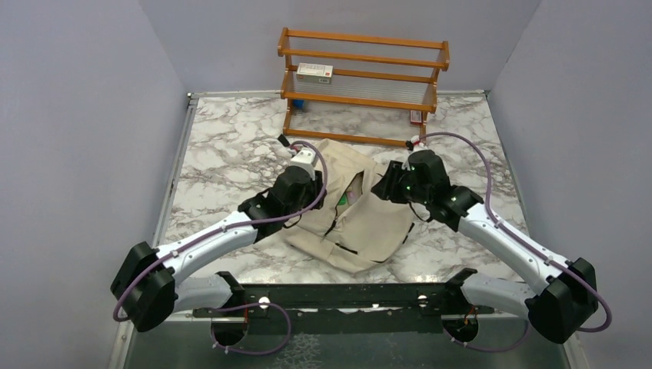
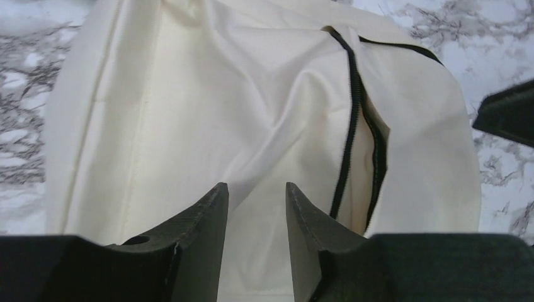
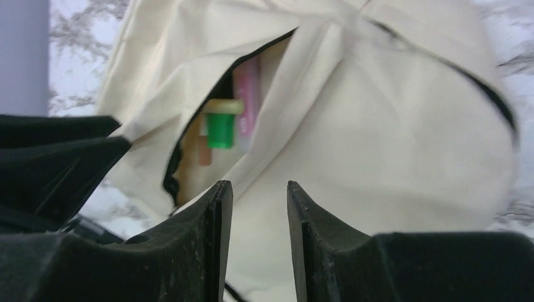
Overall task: Pack the student bag
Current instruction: Zip the student bag at the center of the board.
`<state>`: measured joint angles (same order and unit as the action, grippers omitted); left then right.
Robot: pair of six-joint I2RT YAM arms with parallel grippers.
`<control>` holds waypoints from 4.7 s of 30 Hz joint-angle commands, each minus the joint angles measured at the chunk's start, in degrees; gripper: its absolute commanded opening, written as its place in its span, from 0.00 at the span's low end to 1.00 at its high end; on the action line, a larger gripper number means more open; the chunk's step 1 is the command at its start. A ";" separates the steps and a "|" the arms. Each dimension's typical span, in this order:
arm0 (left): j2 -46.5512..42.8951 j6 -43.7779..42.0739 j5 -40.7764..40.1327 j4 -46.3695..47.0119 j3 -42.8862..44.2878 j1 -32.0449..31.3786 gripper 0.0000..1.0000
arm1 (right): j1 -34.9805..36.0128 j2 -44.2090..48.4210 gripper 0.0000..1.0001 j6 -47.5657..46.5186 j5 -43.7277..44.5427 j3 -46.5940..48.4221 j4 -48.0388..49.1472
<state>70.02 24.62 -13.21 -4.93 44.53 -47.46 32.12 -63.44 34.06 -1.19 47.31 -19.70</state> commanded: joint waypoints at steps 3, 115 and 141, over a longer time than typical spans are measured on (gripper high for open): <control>-7.16 4.01 1.92 1.10 -5.86 4.38 0.41 | 13.78 1.23 0.38 11.13 7.07 -0.48 3.40; -13.33 4.27 -2.58 -0.64 -8.03 5.26 0.41 | 33.81 -13.48 0.35 -83.14 -15.56 -3.79 14.58; -14.39 4.30 -3.05 -1.60 -8.29 5.38 0.41 | 32.80 -33.06 0.36 -102.46 -6.19 14.63 -4.52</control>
<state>56.31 28.69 -14.94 -6.20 36.80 -42.44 65.54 -94.72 -65.54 -10.04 59.59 -21.15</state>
